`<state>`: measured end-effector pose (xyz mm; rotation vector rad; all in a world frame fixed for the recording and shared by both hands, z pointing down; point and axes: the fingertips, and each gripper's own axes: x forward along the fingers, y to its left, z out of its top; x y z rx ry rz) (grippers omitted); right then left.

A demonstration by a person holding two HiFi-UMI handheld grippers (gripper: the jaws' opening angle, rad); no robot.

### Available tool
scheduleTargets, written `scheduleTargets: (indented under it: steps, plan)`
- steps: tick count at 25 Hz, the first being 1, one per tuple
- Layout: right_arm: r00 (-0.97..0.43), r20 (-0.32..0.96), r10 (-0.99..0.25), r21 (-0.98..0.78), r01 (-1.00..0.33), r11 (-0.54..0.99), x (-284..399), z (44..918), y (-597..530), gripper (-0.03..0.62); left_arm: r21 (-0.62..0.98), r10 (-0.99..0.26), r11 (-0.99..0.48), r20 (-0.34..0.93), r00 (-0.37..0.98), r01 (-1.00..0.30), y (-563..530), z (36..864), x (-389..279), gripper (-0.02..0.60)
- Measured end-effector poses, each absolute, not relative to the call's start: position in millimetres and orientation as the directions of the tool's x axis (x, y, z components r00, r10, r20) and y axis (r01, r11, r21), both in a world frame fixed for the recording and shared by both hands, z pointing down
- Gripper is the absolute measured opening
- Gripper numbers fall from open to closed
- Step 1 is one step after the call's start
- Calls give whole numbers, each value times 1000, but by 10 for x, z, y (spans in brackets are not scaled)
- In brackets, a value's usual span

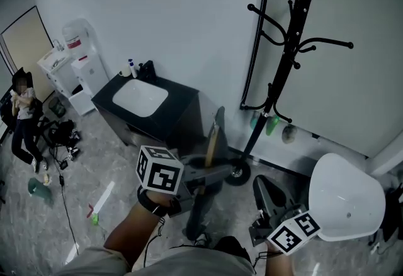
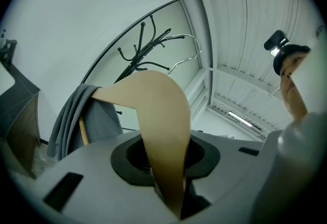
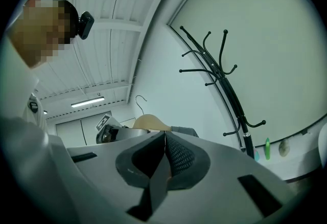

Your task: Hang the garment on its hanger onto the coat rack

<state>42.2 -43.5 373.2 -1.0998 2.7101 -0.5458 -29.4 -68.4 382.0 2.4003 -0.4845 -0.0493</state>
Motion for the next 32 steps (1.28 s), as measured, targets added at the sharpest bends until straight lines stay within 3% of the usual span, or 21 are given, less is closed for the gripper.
scheduleTargets:
  steps: [19, 32]
  plan:
    - [-726, -22, -687, -354, -637, 685, 330, 3633, -2639, 15, 613, -264, -734, 139, 955, -292, -2755, 3851, -292, 100]
    - [-653, -46, -756, -336, -703, 627, 629, 3436, -3197, 15, 561, -97, -808, 172, 980, -179, -3484, 3613, 157, 97]
